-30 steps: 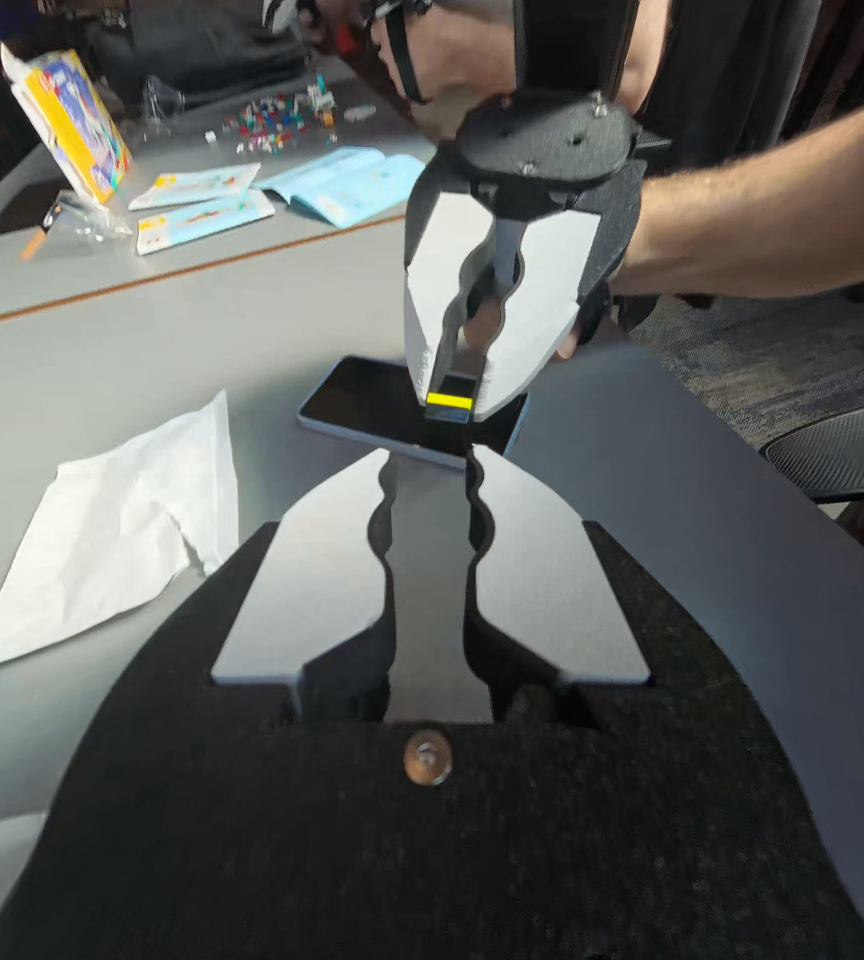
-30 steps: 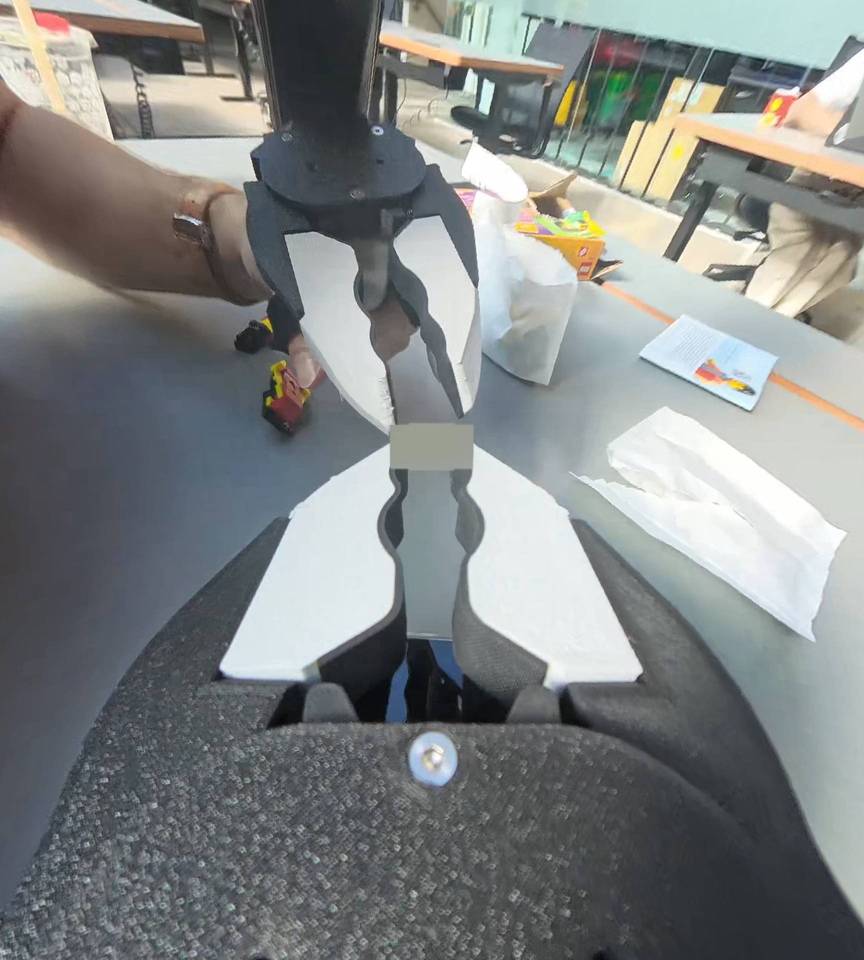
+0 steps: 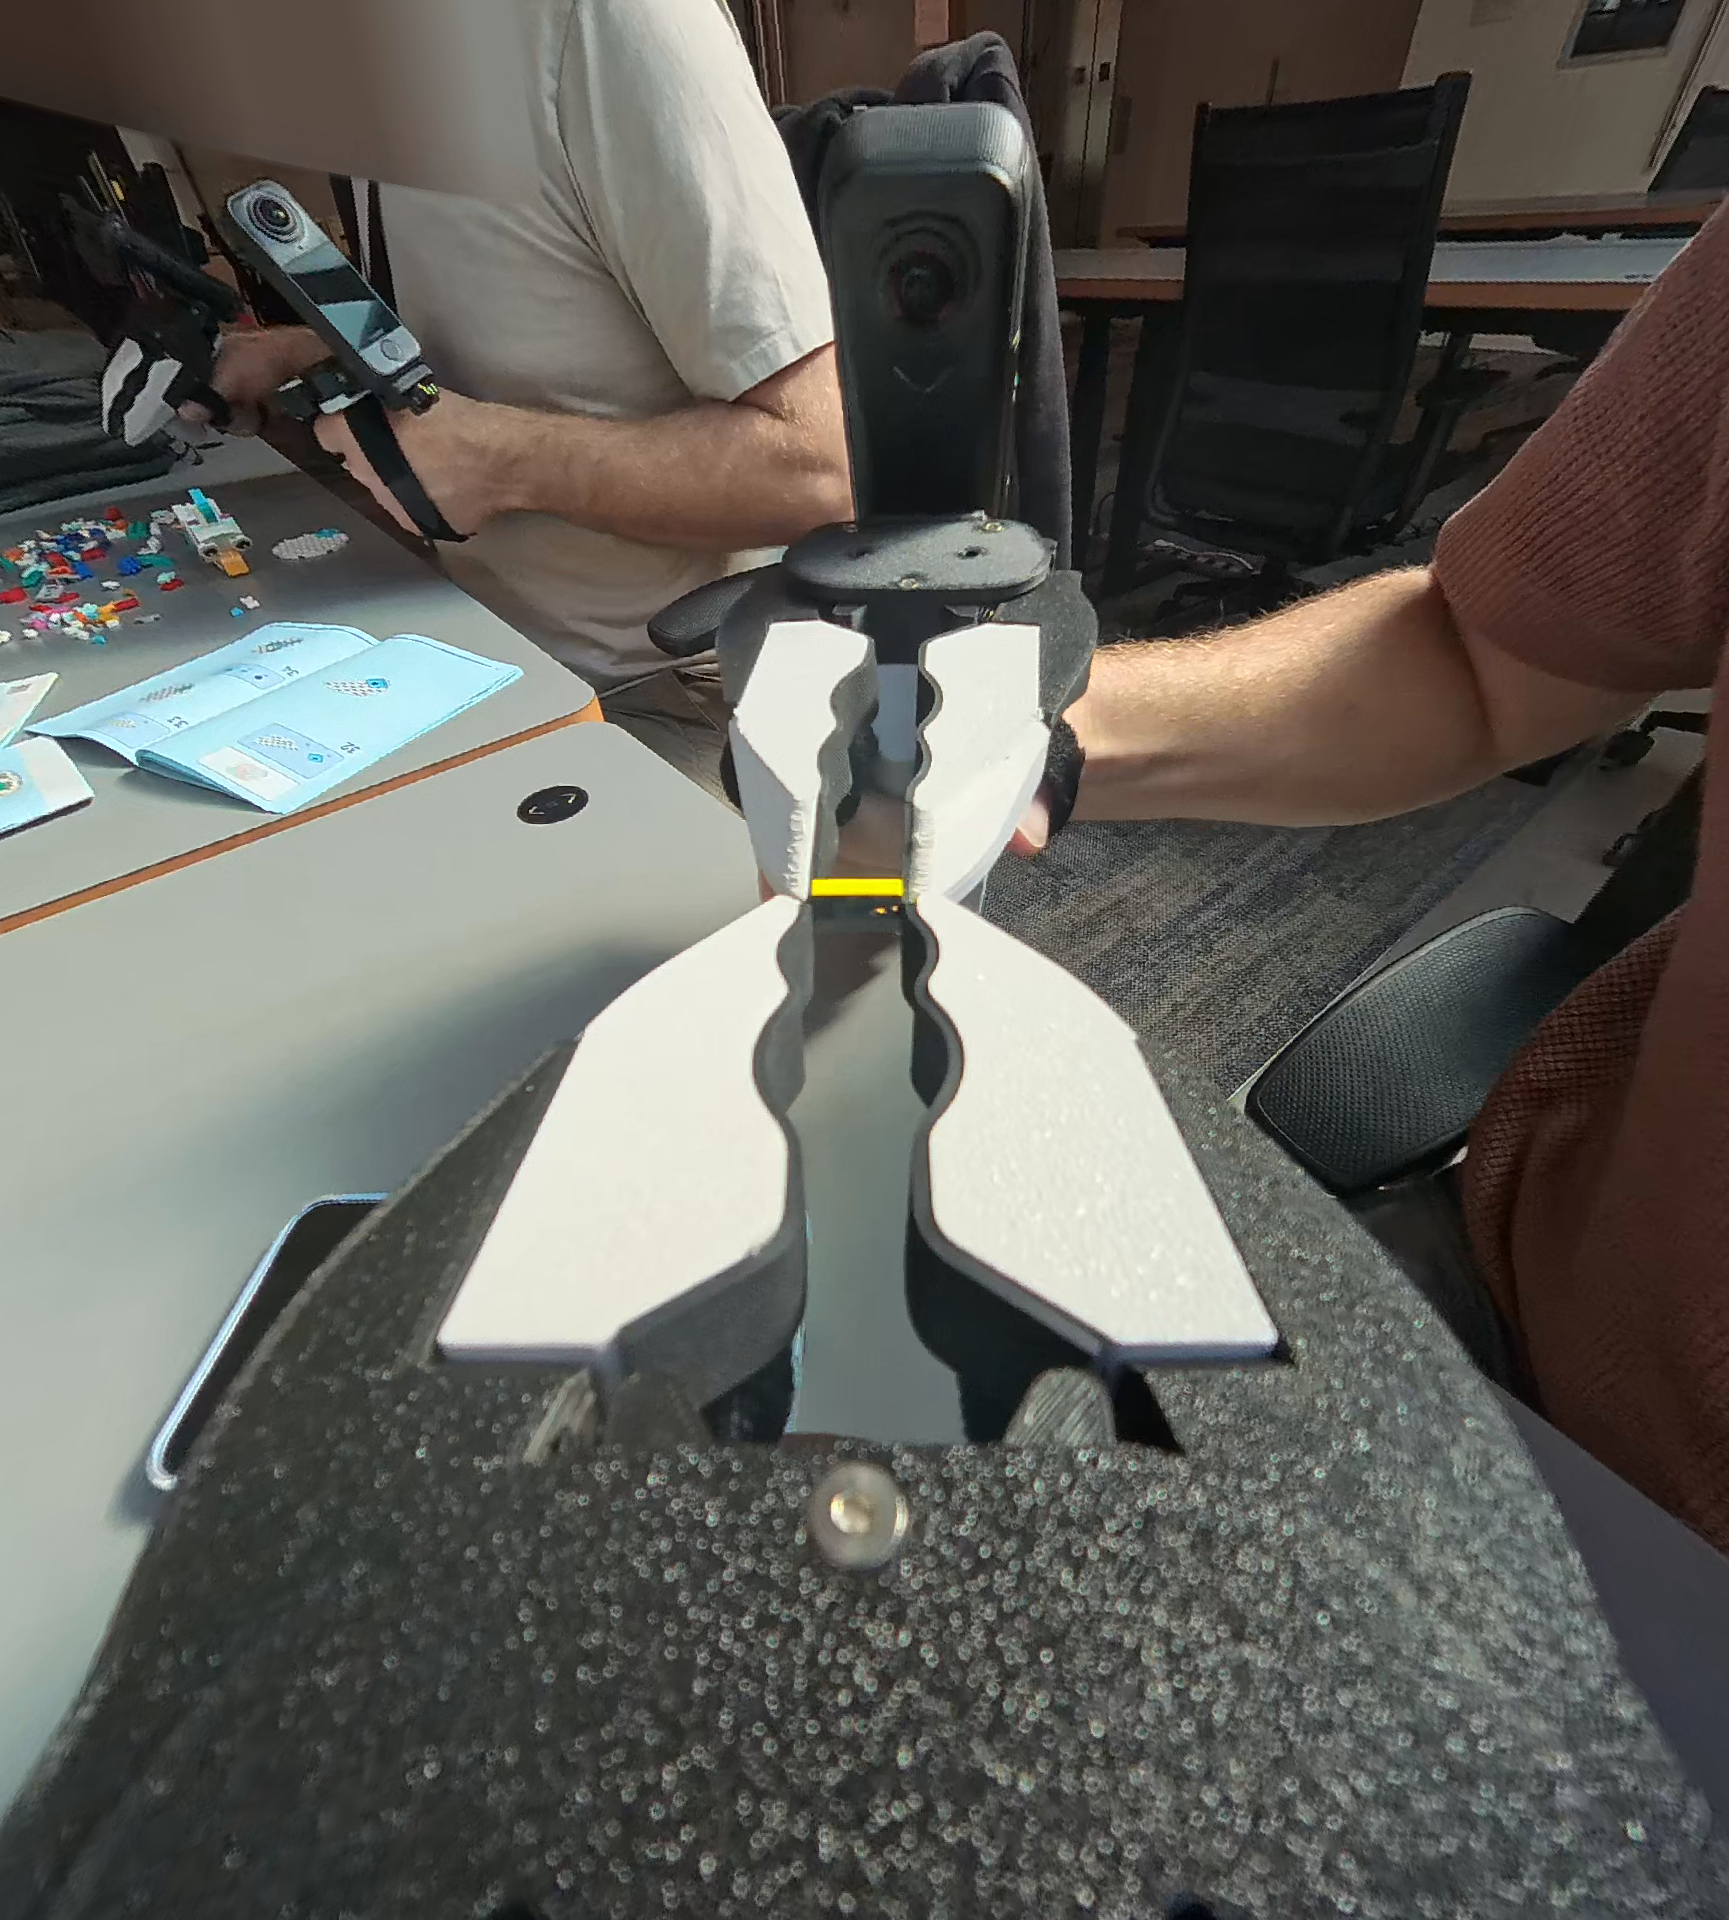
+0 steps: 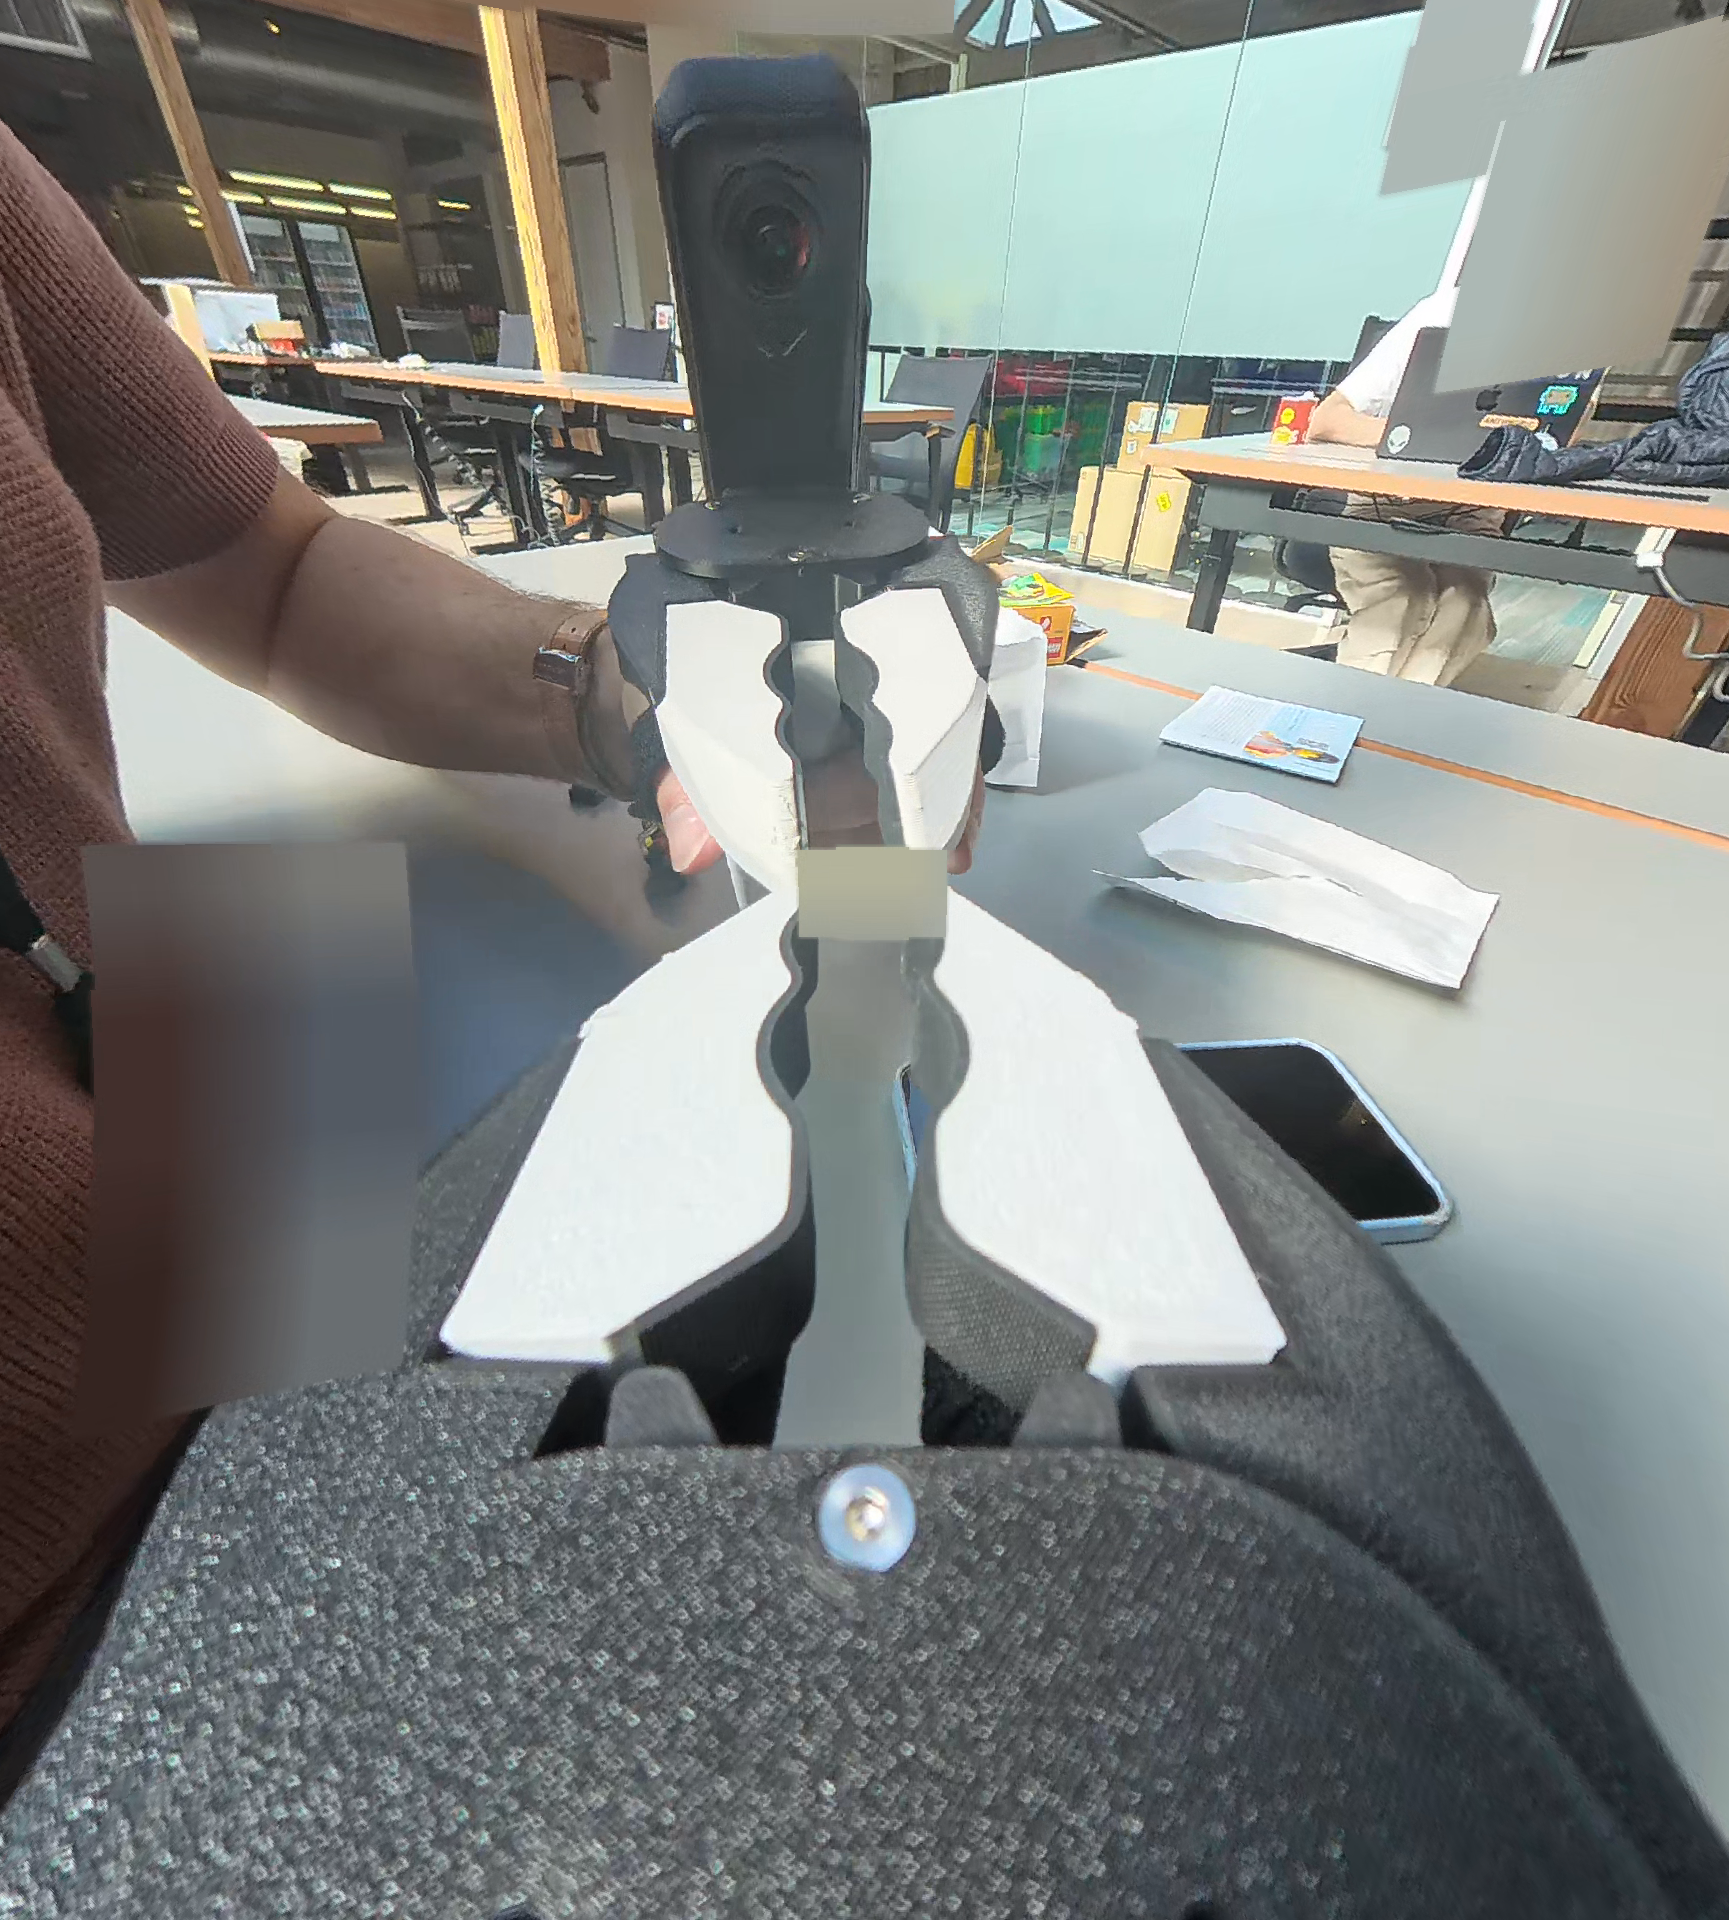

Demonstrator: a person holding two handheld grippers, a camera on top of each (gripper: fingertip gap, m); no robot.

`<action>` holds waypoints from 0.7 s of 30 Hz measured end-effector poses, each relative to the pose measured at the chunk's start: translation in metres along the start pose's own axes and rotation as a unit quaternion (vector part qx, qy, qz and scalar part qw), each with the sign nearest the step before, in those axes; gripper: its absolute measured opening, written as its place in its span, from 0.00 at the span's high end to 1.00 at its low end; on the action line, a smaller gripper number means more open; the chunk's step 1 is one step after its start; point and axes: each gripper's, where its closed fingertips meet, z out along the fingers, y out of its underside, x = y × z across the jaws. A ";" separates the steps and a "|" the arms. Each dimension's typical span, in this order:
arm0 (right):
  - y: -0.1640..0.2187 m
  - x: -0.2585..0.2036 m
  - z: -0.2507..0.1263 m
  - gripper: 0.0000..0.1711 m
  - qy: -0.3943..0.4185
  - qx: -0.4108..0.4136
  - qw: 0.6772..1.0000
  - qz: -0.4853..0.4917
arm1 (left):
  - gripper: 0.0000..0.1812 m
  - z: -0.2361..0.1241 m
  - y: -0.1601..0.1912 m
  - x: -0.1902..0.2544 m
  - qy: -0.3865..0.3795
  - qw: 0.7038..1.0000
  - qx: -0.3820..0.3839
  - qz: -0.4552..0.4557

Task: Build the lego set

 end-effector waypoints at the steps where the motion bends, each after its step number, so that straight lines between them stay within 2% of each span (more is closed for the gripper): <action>1: 0.000 0.000 0.001 0.91 -0.001 0.001 1.000 0.009 | 0.91 0.000 0.000 0.000 -0.002 1.000 0.001 -0.001; 9: 0.001 0.005 0.005 0.91 -0.001 0.011 0.997 0.072 | 0.92 -0.005 0.002 -0.007 -0.031 0.999 -0.011 0.029; 11: 0.001 0.006 0.007 1.00 0.000 0.017 0.995 0.094 | 0.92 -0.008 0.001 -0.015 -0.062 0.997 -0.011 0.042; 13: 0.000 0.005 0.009 1.00 -0.006 0.023 0.993 0.114 | 0.92 -0.010 0.002 -0.014 -0.058 0.997 -0.014 0.044; 19: -0.003 0.004 0.007 0.96 0.007 0.002 1.000 -0.022 | 0.91 -0.011 0.001 -0.006 0.011 1.000 0.011 -0.025; 21: -0.006 0.002 0.009 0.96 -0.007 -0.012 0.999 -0.036 | 0.91 -0.012 -0.002 -0.007 0.013 0.999 0.018 -0.028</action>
